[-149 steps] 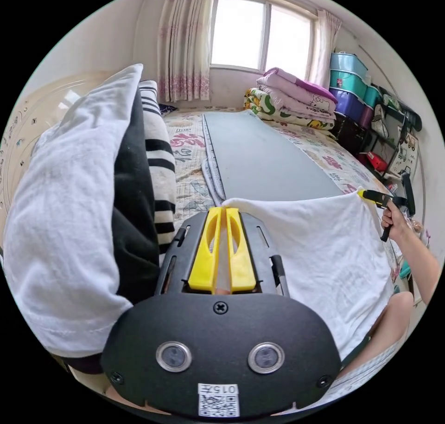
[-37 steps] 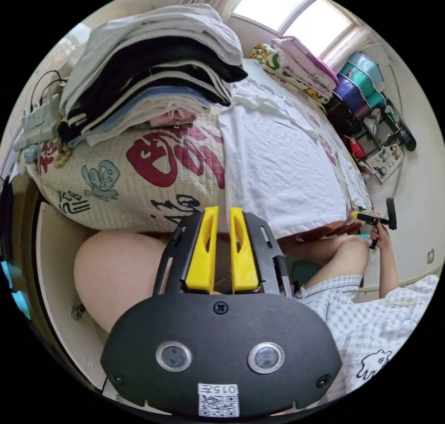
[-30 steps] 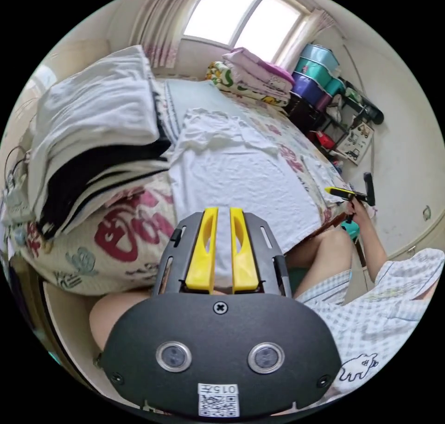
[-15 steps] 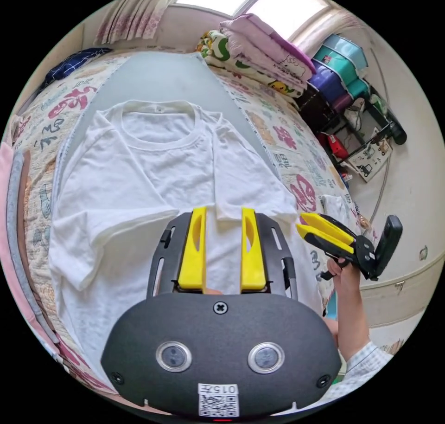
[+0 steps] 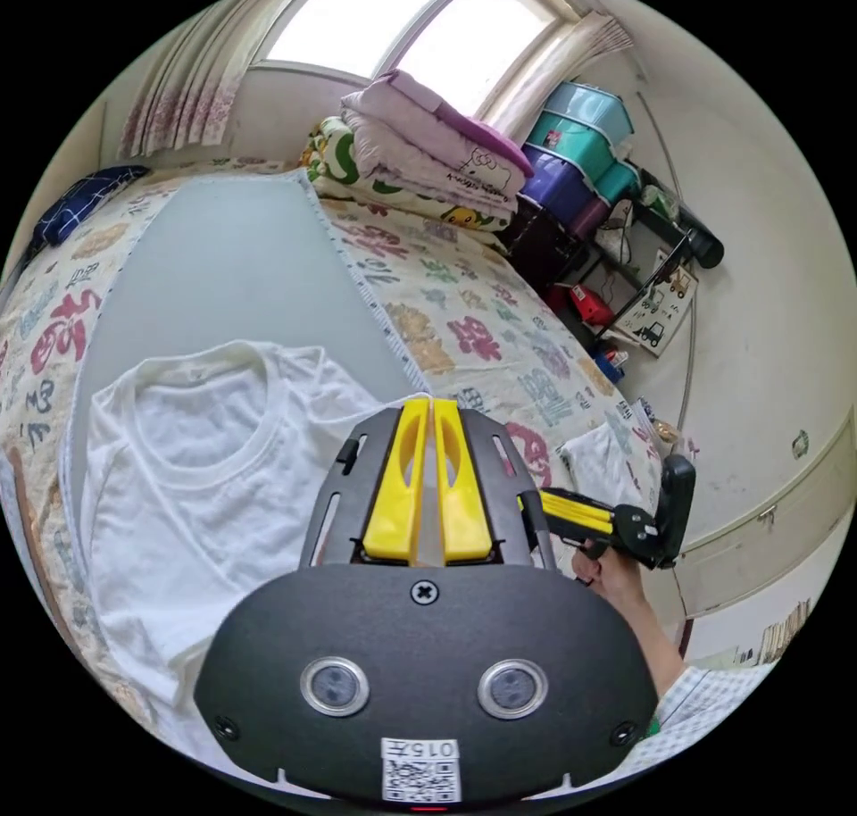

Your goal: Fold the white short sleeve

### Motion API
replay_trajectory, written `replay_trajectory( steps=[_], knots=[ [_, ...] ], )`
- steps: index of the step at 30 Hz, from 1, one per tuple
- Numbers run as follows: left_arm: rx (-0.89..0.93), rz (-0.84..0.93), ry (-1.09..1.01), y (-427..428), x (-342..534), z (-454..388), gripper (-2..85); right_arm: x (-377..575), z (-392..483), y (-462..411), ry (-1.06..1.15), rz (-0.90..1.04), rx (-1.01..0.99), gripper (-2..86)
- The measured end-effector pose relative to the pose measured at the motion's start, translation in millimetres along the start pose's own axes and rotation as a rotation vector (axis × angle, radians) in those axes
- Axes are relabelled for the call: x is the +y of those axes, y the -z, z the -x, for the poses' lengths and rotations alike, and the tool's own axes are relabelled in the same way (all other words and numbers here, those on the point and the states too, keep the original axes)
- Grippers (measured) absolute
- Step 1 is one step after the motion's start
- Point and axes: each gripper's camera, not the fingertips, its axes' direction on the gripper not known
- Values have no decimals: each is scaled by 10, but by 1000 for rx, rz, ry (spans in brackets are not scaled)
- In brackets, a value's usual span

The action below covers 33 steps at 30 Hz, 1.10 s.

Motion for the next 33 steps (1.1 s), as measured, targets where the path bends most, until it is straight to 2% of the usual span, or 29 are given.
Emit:
replay_trajectory(
  steps=[3, 6, 8, 12, 16, 21, 23, 25, 28, 30, 32, 33],
  knots=[
    [42, -47, -40, -548, -381, -365, -6, -136, -301, 96, -110, -46, -51, 6],
    [53, -1, -77, -1264, -598, -667, -4, -245, -552, 71, -190, -40, -100, 5],
    [-7, 77, -131, -1783, -679, -868, -2, -314, -686, -12, -237, -19, -108, 5],
    [-37, 182, -93, -2285, -693, -897, 14, -395, -823, -155, -299, 16, -131, 5],
    [59, 257, -45, -2380, -723, -776, 92, -419, -910, -242, -354, -3, -153, 4],
    [188, 65, 12, -1357, -717, -585, 86, -286, -952, -234, -414, -37, -145, 7],
    [280, -25, -52, -488, -540, -526, 81, -169, -894, -140, -422, -65, -73, 14],
    [284, -1, -138, 161, -312, -460, 81, -126, -733, -39, -378, -92, -3, 22],
    [167, -21, -191, 1234, 428, -122, 83, -181, -167, 101, -169, -141, -10, 36],
    [9, -36, -185, 1724, 971, 139, 83, -228, 303, 36, -2, -124, -52, 44],
    [-225, -12, -142, 2098, 1600, 493, 85, -303, 870, -267, 132, -52, -164, 61],
    [-269, -6, -121, 2158, 1732, 582, 87, -330, 998, -376, 154, -20, -196, 65]
  ],
)
